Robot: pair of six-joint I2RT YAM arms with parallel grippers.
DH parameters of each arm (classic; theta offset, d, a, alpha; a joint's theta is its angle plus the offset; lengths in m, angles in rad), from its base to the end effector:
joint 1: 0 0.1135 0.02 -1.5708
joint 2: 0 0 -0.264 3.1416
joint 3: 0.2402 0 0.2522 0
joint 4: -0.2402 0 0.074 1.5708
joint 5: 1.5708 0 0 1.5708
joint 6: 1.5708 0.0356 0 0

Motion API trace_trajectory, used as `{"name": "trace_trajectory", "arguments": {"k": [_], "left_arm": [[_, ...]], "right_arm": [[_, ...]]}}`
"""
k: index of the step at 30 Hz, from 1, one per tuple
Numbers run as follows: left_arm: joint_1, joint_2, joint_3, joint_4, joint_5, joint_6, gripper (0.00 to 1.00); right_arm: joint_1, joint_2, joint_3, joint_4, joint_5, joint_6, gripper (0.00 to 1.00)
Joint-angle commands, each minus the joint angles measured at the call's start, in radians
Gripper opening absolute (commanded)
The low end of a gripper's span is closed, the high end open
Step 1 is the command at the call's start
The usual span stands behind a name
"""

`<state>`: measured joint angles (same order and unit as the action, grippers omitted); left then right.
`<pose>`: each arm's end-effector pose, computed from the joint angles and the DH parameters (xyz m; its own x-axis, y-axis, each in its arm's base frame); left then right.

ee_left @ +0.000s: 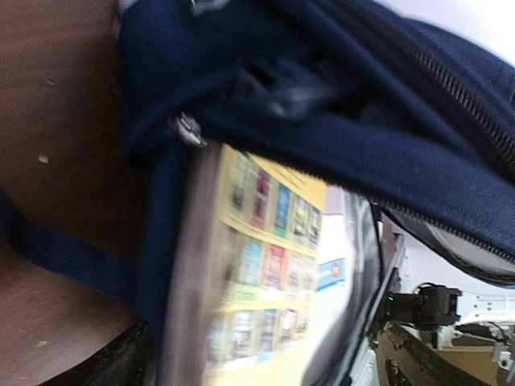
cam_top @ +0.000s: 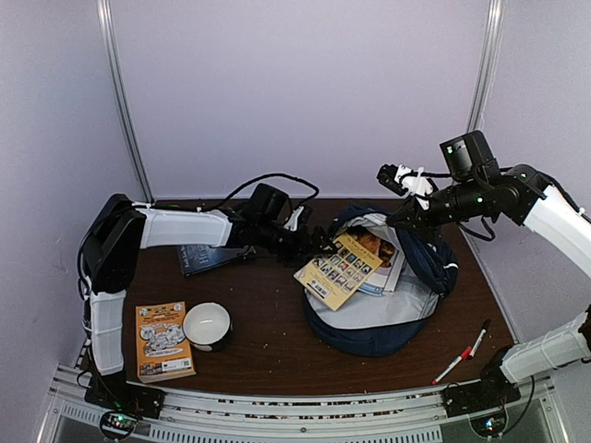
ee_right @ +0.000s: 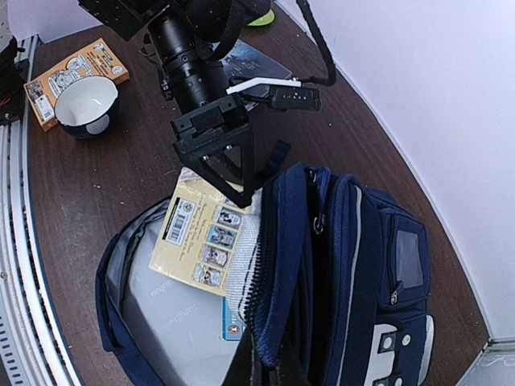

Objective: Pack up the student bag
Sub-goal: Place the book in the largest pocket of the bag.

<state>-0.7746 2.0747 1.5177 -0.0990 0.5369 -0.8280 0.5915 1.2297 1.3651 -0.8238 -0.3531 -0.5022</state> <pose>0.3232 -0.3417 0.2023 -0.9509 0.0450 -0.3062 0.2813 0.5379 -0.7947 0.2000 0.1492 0.3866 -0.1037 -0.6137 -0.7827 -0.9068 0.3817 -0.1792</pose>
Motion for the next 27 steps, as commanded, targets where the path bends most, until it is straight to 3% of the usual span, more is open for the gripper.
{"name": "trace_trajectory", "arguments": {"k": [1,5,9,11,14,17,19,20,21,22,25,27], "left_arm": [[-0.001,-0.026,-0.025,0.048,-0.095,0.082,0.98],[-0.015,0.01,-0.011,0.059,-0.075,0.084,0.98],[-0.019,-0.09,-0.119,0.126,-0.197,0.106,0.98],[-0.037,-0.214,-0.215,0.158,-0.34,0.197,0.98],[-0.119,-0.369,-0.268,0.079,-0.647,0.456,0.98],[-0.19,-0.43,-0.317,0.103,-0.781,0.692,0.98],[-0.195,-0.434,-0.371,0.19,-0.821,0.7,0.98],[-0.193,-0.426,-0.377,0.183,-0.951,0.626,0.98],[-0.185,-0.417,-0.391,0.187,-0.959,0.612,0.98],[-0.174,-0.411,-0.406,0.221,-0.905,0.637,0.91],[-0.178,-0.393,-0.364,0.201,-0.757,0.752,0.42],[-0.195,-0.388,-0.339,0.165,-0.641,0.806,0.2]], "right_arm": [[-0.007,-0.031,0.025,0.072,-0.031,0.01,0.0],[-0.007,-0.026,0.025,0.073,-0.026,0.009,0.0],[-0.008,-0.016,0.018,0.08,-0.019,0.017,0.0],[-0.009,-0.013,0.016,0.079,-0.026,0.02,0.0],[-0.01,-0.013,0.018,0.078,-0.034,0.022,0.0],[-0.01,-0.011,0.022,0.077,-0.036,0.02,0.0],[-0.011,-0.006,0.023,0.08,-0.041,0.022,0.0],[-0.011,-0.004,0.023,0.084,-0.046,0.025,0.0],[-0.012,-0.001,0.023,0.086,-0.051,0.027,0.0],[-0.012,0.004,0.023,0.09,-0.054,0.03,0.0],[-0.013,0.015,0.024,0.102,-0.056,0.035,0.0],[-0.017,0.024,0.016,0.127,-0.046,0.046,0.0]]}}
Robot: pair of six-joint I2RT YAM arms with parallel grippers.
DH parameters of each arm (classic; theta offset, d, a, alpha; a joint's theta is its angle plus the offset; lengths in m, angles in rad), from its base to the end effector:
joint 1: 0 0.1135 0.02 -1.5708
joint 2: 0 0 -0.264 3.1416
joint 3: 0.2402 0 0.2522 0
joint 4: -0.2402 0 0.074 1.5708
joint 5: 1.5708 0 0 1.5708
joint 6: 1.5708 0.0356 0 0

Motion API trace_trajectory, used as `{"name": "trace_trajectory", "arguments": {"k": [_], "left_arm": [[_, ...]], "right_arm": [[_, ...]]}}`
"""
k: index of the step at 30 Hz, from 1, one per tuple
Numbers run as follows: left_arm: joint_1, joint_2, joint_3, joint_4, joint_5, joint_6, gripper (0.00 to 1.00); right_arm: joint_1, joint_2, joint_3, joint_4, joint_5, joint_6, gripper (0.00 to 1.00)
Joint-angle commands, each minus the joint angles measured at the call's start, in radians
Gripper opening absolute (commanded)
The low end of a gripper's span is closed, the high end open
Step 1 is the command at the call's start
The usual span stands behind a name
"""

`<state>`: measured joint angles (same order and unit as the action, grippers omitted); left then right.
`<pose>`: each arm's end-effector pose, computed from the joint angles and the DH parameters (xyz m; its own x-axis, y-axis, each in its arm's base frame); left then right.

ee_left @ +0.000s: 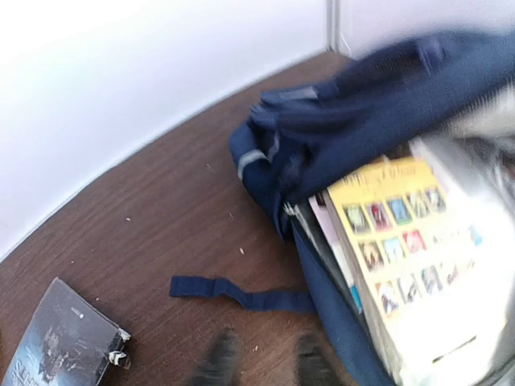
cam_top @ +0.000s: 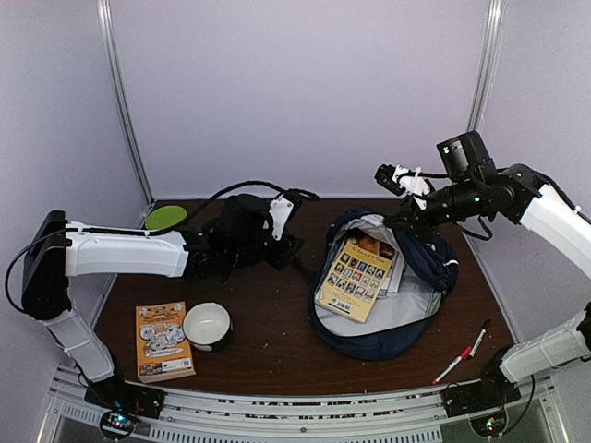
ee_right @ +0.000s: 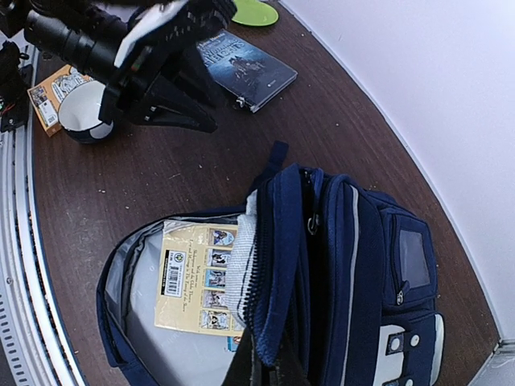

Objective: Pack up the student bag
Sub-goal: Place the book in the largest pocket of the bag, then adjust the book in the largest pocket of the bag.

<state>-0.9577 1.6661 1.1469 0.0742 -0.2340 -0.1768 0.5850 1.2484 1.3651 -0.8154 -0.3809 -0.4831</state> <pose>0.2286 -0.3106 0.2601 -0.3626 0.2180 -0.9061 0.6211 0.7814 -0.0605 0.2050 0.1516 0.3832 -0.1265 -0.6010 -0.7891 -0.9132 0.3812 -0.1439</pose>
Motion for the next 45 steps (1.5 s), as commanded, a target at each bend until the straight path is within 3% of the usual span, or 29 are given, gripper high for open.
{"name": "trace_trajectory", "arguments": {"k": [1,3,7,10,13,19,26,38,45], "left_arm": [[-0.02,0.016,0.026,-0.004,0.179,0.176,0.11],[-0.035,0.012,0.009,0.004,0.311,0.219,0.0],[-0.091,0.036,-0.015,-0.033,0.444,0.318,0.0],[-0.137,0.103,0.049,-0.196,0.492,0.376,0.0],[-0.168,0.171,0.13,-0.322,0.461,0.413,0.0],[-0.185,0.259,0.237,-0.406,0.375,0.444,0.0],[-0.185,0.425,0.401,-0.511,0.134,0.481,0.0],[-0.181,0.569,0.662,-0.418,-0.075,0.53,0.0],[-0.161,0.639,0.776,-0.46,-0.039,0.552,0.0]], "right_arm": [[-0.013,0.013,0.017,0.129,-0.013,0.036,0.0],[-0.019,0.028,0.026,0.136,-0.018,0.049,0.0],[-0.027,0.04,0.048,0.131,-0.033,0.063,0.0],[-0.026,0.041,0.059,0.12,-0.044,0.065,0.0],[-0.027,0.042,0.059,0.115,-0.057,0.067,0.0],[-0.027,0.027,0.046,0.114,-0.079,0.069,0.0],[-0.027,-0.007,0.024,0.11,-0.105,0.066,0.0],[-0.027,-0.031,0.01,0.11,-0.119,0.067,0.0],[-0.027,-0.046,-0.013,0.12,-0.114,0.068,0.0]]}}
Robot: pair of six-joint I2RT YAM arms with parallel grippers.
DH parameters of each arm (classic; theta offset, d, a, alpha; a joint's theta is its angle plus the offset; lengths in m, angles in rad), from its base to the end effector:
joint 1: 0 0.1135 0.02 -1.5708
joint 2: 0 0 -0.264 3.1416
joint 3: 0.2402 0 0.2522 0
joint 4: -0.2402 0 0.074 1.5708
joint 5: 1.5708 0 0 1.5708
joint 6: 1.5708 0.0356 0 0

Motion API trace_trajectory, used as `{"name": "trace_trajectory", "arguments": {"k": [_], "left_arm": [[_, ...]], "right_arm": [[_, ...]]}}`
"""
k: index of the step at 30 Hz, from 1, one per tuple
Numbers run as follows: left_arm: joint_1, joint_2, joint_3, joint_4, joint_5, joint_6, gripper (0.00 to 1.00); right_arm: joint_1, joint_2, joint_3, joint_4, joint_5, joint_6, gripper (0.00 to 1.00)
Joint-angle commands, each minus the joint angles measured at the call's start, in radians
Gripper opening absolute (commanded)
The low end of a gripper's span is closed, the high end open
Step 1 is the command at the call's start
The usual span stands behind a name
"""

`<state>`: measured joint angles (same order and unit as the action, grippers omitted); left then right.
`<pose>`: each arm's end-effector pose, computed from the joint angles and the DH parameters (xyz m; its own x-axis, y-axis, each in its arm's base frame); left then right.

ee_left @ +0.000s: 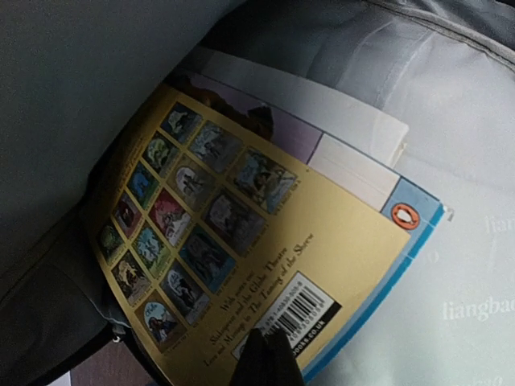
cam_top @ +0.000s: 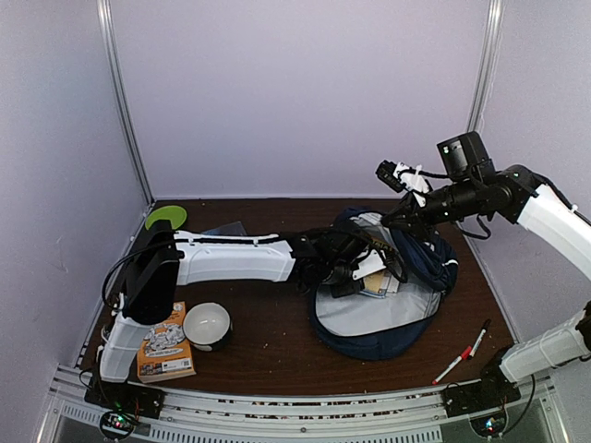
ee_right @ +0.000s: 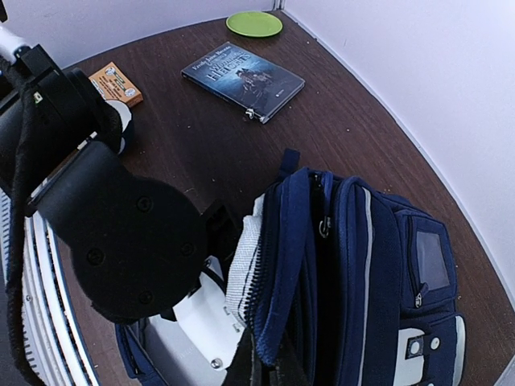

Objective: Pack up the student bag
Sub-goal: Adjust the book in the largest pocket of the bag, then place the largest pocket of the student bag.

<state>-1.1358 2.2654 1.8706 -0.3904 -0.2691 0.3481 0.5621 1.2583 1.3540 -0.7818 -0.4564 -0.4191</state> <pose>0.2255 -0.4629 0.2009 -0.0089 0.7994 -0.6007 0.8489 0.3235 0.4179 0.2107 0.1513 0.3807 -0.1776 -0.5435 -0.8204 -0.9187 0.3904 -0.0598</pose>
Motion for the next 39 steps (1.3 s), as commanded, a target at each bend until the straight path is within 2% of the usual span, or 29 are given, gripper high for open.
{"name": "trace_trajectory", "arguments": {"k": [1,5,10,11,14,15,20,24,26,28,31,36,39], "left_arm": [[0.018,0.038,0.05,0.005,0.001,0.026,0.0],[0.014,-0.009,0.002,0.023,0.007,0.011,0.0],[-0.016,-0.193,-0.17,0.093,0.008,0.005,0.0],[-0.02,-0.236,-0.21,0.096,0.008,-0.008,0.05],[-0.022,-0.368,-0.368,0.105,0.019,-0.06,0.34],[-0.022,-0.414,-0.419,0.112,0.011,-0.083,0.4],[-0.016,-0.608,-0.63,0.119,-0.126,-0.23,0.53],[0.062,-0.703,-0.712,0.038,-0.192,-0.426,0.58],[0.129,-0.754,-0.75,0.006,-0.167,-0.524,0.66],[0.21,-0.809,-0.784,-0.019,-0.106,-0.607,0.96],[0.297,-0.914,-0.844,-0.067,-0.109,-0.752,0.98],[0.446,-1.056,-0.893,-0.353,-0.117,-1.017,0.98],[0.589,-1.176,-0.98,-0.484,-0.004,-1.128,0.98]], "right_arm": [[-0.004,-0.059,-0.003,0.09,-0.036,0.003,0.0],[-0.005,-0.064,-0.007,0.097,-0.028,0.008,0.0],[-0.018,-0.056,-0.003,0.105,-0.029,0.017,0.0],[-0.023,-0.052,-0.001,0.107,-0.029,0.019,0.0],[-0.033,-0.045,-0.011,0.114,-0.035,0.019,0.0],[-0.032,-0.045,-0.019,0.116,-0.042,0.016,0.0],[-0.022,-0.044,-0.078,0.094,-0.113,-0.046,0.0],[0.01,-0.019,-0.13,0.077,-0.127,-0.084,0.0],[0.035,-0.008,-0.158,0.079,-0.136,-0.092,0.11],[0.067,0.001,-0.179,0.071,-0.139,-0.116,0.27],[0.125,0.008,-0.201,0.082,-0.132,-0.123,0.46],[0.2,0.064,-0.185,0.096,-0.184,-0.086,0.5],[0.249,0.102,-0.165,0.097,-0.187,-0.086,0.49]]}}
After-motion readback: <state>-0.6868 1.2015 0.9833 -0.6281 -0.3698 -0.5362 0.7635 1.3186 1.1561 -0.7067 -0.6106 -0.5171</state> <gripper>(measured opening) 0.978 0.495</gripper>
